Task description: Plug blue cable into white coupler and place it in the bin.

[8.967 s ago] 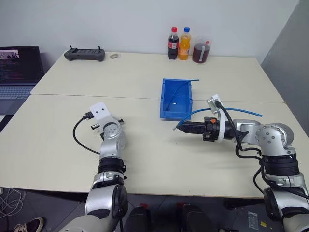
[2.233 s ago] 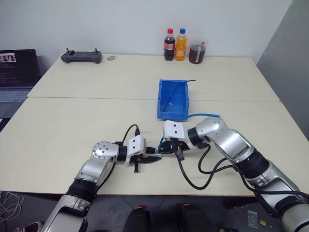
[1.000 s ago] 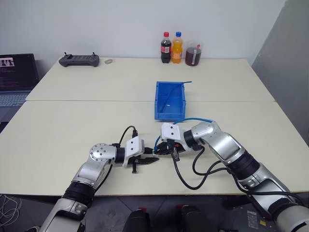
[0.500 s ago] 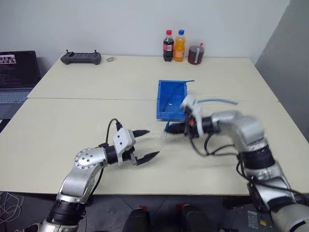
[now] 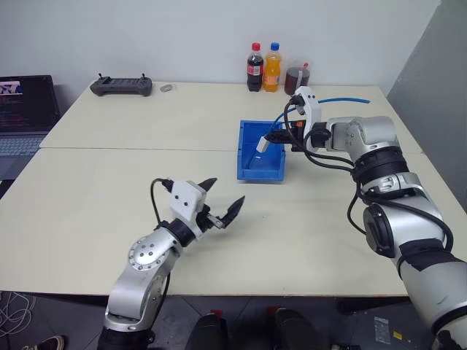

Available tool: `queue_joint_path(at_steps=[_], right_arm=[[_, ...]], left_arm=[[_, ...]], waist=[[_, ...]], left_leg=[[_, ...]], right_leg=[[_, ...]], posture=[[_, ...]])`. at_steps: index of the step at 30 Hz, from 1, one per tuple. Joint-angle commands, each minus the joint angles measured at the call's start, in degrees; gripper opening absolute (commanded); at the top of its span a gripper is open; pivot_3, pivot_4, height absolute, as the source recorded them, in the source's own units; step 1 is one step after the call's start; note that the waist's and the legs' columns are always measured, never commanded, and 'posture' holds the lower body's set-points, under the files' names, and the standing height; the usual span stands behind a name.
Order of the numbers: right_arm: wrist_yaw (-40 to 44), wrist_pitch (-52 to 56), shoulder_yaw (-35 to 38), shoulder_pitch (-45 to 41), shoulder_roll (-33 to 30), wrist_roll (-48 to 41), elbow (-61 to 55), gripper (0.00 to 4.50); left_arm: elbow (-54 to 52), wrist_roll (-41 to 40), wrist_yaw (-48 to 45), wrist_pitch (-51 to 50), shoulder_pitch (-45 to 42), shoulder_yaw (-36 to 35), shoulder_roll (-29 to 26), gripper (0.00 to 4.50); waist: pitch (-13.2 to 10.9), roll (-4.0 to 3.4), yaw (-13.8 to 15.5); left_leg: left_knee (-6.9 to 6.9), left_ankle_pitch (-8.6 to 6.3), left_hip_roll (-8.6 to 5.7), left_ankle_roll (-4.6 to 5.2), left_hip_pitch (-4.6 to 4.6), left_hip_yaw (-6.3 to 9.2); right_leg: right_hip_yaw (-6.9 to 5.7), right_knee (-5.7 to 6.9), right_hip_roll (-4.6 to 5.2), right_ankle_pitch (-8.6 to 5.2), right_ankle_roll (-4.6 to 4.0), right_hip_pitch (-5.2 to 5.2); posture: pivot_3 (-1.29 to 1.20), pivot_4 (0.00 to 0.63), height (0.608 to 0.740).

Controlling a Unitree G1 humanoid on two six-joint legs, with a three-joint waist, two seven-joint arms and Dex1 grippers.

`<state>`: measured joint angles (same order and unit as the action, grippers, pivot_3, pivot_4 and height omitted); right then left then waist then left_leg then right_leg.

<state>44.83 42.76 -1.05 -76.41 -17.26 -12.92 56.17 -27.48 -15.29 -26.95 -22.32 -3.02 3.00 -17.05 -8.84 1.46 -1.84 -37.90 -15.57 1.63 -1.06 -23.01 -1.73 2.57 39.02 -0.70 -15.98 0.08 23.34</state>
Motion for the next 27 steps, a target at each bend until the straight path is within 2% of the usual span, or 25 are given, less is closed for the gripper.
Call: queue_joint_path(at_steps=[1, 7, 12, 16, 19, 23, 27], right_arm=[[-2.5, -5.8, 3.0, -4.7, 0.1, 0.7, 6.7, 1.57], [-2.4, -8.5, 4.0, -6.9, 0.2, 1.2, 10.5, 3.07], [-3.1, -9.0, 3.5, -5.4, -2.2, 2.6, 7.3, 4.35], [-1.5, -7.6, 3.0, 2.5, -5.0, 2.2, -6.9, 4.35], [-3.7, -10.1, 1.7, 17.9, -5.6, 2.3, -31.8, 4.35], [-14.3, -8.3, 4.2, 36.9, -1.5, 2.4, -57.6, 4.35], [-23.8, -14.8, 1.4, 54.3, -0.4, 11.0, -71.5, 4.35]], left_arm=[[-3.0, 0.1, 1.3, 0.1, -0.7, 0.7, 0.5, 4.5], [-2.4, -0.4, 1.2, 0.5, -0.8, 0.0, -0.4, 4.5], [-1.6, -1.2, 1.0, -0.5, -1.7, -0.4, -1.2, 4.5], [-2.7, -2.0, 3.2, -4.1, -1.0, -1.4, -0.6, 4.5], [-3.6, -3.2, 6.2, -7.7, -0.7, -3.7, 0.5, 4.5], [-5.2, -4.5, 10.7, -10.6, -0.5, -7.6, 2.3, 4.5], [-5.5, -3.7, 15.8, -12.6, 1.4, -11.6, 4.1, 4.5]], waist=[[0.0, 0.0, 0.0], [0.0, -0.02, 0.0], [0.0, -0.02, 0.1], [0.0, -0.02, 0.3], [0.1, 0.09, 0.3], [0.0, -0.06, 0.1], [0.0, -0.07, 0.1]], left_leg=[[0.0, 0.0, 0.01, 0.0, 0.0, 0.0], [-0.01, 0.0, 0.0, 0.0, 0.0, -0.01], [-0.02, 0.0, -0.01, 0.0, 0.0, -0.01], [-0.02, 0.0, -0.02, 0.0, -0.03, 0.03], [0.02, 0.0, -0.02, 0.0, -0.04, 0.03], [0.0, -0.01, 0.02, -0.03, -0.07, 0.14], [-0.03, -0.01, 0.05, -0.04, -0.05, 0.17]], right_leg=[[0.0, 0.0, 0.0, 0.0, 0.0, 0.0], [0.01, 0.01, -0.01, 0.0, 0.0, 0.0], [0.01, 0.02, 0.0, 0.0, 0.0, 0.0], [-0.02, -0.03, 0.01, 0.0, 0.0, -0.02], [-0.02, -0.04, 0.02, 0.0, 0.01, -0.02], [-0.1, 0.01, 0.0, -0.02, 0.02, 0.0], [-0.1, 0.06, -0.03, -0.03, 0.04, -0.02]], posture=[[0.0, 0.15, 0.74], [0.0, 0.15, 0.74], [0.0, 0.15, 0.74], [0.0, 0.15, 0.74], [0.0, 0.15, 0.74], [0.0, 0.15, 0.74], [0.0, 0.15, 0.74]])
